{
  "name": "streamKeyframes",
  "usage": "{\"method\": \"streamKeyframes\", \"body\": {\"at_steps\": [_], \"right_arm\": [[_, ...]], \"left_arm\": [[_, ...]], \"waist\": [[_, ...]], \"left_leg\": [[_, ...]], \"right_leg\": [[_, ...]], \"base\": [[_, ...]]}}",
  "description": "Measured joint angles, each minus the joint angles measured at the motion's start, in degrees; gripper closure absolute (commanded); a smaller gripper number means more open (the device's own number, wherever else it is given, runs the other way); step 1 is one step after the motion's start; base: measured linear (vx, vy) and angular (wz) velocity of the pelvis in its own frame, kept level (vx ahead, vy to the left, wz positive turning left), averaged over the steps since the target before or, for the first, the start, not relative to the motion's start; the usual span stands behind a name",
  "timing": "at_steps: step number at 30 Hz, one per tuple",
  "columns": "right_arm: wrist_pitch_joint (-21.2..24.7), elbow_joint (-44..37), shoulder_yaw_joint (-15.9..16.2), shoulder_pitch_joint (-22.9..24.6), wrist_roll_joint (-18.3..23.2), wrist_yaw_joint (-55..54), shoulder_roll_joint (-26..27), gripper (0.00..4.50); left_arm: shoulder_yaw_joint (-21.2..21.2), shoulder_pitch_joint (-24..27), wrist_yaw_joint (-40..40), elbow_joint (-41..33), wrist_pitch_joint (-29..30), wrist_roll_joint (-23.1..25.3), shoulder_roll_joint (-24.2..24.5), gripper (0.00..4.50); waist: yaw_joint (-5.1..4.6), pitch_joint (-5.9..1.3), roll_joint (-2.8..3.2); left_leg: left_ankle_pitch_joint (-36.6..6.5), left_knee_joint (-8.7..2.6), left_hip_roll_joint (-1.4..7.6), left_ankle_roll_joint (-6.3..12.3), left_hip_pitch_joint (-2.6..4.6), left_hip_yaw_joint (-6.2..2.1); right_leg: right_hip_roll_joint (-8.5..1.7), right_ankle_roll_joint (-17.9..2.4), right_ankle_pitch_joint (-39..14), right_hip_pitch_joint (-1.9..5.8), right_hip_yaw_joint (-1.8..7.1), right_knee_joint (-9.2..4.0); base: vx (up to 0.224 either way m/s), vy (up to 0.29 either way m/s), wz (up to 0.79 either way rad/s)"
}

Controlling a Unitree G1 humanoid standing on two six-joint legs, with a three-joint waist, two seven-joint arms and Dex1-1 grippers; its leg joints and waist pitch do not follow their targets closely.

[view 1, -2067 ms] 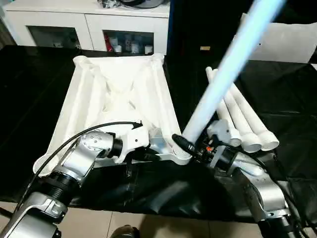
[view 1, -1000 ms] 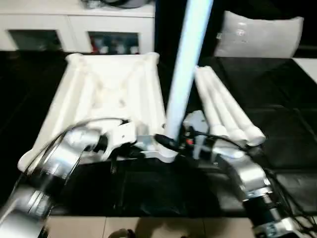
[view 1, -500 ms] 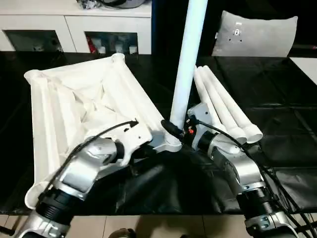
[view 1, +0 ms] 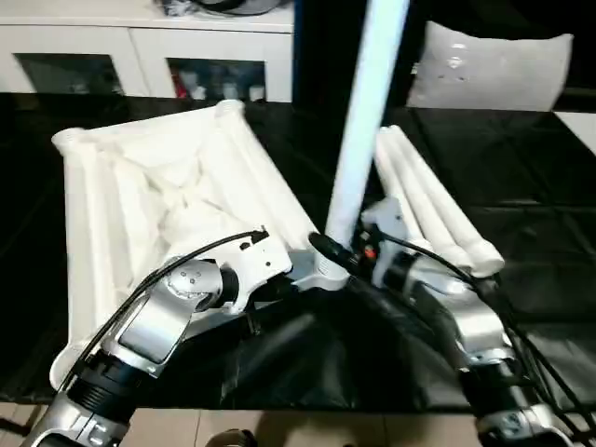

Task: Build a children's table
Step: Rotate leg to tighten

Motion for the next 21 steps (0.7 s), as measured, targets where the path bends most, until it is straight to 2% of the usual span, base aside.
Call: {"method": "streamKeyframes", "body": {"at_steps": [2,11,21], "right_arm": [[-0.6,0.0,0.0,0.1,0.2,1.4,-0.4,2.57],[-1.2,-0.2,0.1,0.9,1.1,5.8,-2.7,2.57],[-1.2,0.8,3.2,-0.9,0.6,9.5,-3.3,2.57]], "left_arm": [[0.0,-0.2,-0.6,0.4,-1.0,0.0,0.5,4.5],[-0.6,-1.2,-2.4,2.5,-4.2,-0.5,1.9,4.5],[-1.3,-2.3,-8.3,5.0,-9.2,-1.7,6.3,4.5]], "waist": [[-0.01,-0.03,0.04],[-0.24,-0.14,0.1],[-0.6,-0.39,-0.27]], "left_leg": [[0.0,-0.01,0.0,0.0,-0.03,0.0],[0.0,0.0,0.02,0.03,0.0,0.01],[0.0,-0.03,0.13,0.01,0.07,0.02]], "right_leg": [[0.0,0.0,0.0,0.32,-0.01,0.01],[0.0,0.0,-0.1,0.39,-0.03,-0.02],[0.09,0.0,-0.1,0.38,-0.06,0.03]], "base": [[0.0,0.0,0.0],[0.0,0.0,0.0],[0.0,0.0,0.0]]}}
